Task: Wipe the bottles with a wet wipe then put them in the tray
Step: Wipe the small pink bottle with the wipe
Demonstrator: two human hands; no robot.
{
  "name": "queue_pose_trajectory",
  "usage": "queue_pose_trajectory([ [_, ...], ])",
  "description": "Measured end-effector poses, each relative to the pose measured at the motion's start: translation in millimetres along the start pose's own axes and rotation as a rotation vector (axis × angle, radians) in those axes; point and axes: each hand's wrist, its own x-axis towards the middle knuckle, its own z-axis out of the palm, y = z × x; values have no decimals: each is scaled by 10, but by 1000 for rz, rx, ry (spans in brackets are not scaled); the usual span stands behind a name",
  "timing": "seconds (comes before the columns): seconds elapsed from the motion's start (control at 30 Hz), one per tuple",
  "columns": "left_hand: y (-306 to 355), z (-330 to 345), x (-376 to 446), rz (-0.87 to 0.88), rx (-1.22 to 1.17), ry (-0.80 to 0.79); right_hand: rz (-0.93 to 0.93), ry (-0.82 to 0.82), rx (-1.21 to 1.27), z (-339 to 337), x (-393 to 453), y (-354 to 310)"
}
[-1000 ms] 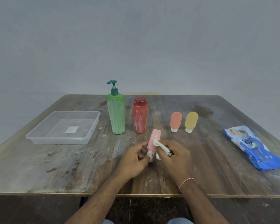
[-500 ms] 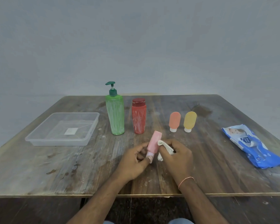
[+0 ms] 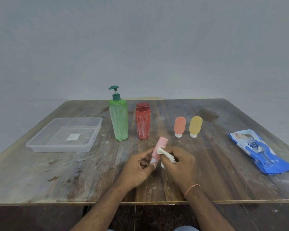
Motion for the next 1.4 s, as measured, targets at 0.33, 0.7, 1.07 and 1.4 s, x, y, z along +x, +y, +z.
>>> queue_pose_trajectory([
  [0.33,-32,-28,11,-26,74,-71,102,91,141,-6,43,-22],
  [0.7,-29,-31,-3,-6,54,-59,38,75,97,1,23,-9],
  [1.07,19,-49,-46,-23,-36,75,-69,54,46,-4,26,-2],
  [1.4,25,-26,-66,-11,22,53,-50,110,71,-4,52,-14],
])
